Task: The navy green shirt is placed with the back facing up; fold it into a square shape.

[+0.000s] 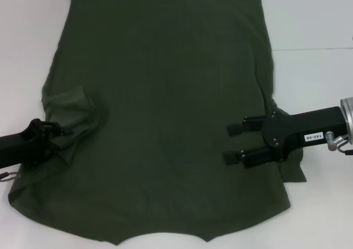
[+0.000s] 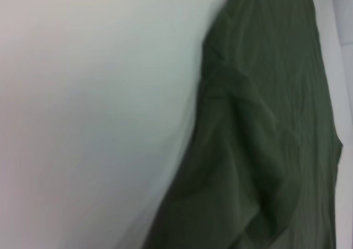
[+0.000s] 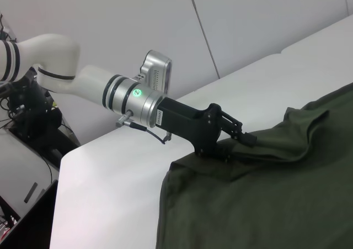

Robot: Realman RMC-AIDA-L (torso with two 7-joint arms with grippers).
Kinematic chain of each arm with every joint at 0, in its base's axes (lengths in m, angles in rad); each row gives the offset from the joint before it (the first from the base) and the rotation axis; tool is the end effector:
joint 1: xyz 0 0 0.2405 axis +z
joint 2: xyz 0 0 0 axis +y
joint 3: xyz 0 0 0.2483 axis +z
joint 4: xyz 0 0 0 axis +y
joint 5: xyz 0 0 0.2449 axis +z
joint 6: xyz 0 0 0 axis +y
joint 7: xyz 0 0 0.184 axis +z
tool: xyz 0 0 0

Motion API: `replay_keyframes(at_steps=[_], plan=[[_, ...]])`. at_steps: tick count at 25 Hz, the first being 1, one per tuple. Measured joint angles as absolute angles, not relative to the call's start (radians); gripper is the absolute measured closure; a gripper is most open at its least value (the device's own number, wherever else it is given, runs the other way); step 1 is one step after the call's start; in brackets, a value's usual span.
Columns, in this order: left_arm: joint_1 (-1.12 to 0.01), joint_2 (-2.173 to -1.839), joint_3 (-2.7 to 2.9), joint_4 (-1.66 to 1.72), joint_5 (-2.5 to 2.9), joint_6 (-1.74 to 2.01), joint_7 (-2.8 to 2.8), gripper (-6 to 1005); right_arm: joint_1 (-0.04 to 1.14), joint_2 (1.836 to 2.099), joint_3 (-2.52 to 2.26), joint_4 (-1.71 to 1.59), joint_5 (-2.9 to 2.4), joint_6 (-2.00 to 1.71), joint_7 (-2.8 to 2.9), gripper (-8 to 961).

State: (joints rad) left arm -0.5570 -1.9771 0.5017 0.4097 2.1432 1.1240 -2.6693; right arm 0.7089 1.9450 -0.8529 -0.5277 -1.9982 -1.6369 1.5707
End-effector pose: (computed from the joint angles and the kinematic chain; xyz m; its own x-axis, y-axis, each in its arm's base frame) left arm -0.3683 0.3999 -0.0133 -0.4734 0.7035 0.5300 0.8805 0.3616 0.3065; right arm 0.2223 0.3865 -0.0234 0.8300 -0.4275 -0.3583 -0.4331 -0.8987 0.0691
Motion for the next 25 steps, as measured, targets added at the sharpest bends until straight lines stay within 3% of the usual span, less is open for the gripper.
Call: replay_keyframes(at_steps=[4,15,25], plan=[[-0.562,-1.975,0.504,0.398,2.143,1.113,-2.679,627,0.709,1.946,-0.853,-0.526,-1.999,-1.636,1.571,29],[-0.562,-1.975,0.502,0.389,2.104,1.145,-2.681,995,0.716,1.948,-0.856,-0.528,-1.999,-1.633,1.571,28],[-0.609,-2.046,0.504,0.396,2.009,1.236,-2.739,995,0.718,1.944,-0.862,-0.528,-1.999,-1.616,1.570,28]])
